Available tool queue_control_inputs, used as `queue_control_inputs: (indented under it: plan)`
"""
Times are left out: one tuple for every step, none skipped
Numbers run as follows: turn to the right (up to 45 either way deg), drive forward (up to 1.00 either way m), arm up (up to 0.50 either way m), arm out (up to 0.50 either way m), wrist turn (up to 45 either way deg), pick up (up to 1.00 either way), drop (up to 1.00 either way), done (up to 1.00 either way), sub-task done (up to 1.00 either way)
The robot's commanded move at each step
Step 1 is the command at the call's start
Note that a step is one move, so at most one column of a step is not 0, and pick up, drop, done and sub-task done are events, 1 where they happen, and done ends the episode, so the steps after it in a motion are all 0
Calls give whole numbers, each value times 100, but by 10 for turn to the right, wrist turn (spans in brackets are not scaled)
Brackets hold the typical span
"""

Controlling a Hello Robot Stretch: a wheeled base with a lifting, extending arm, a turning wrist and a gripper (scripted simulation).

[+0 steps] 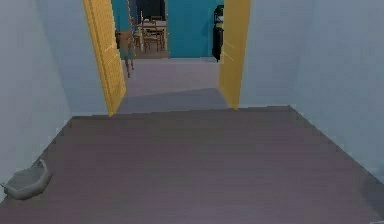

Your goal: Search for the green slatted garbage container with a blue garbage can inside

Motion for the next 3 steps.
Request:
queue_control_inputs:
  plan:
    - [-150,0,0,0,0,0,0,0,0]
    - [0,30,0,0,0,0,0,0,0]
    - [60,0,0,0,0,0,0,0,0]
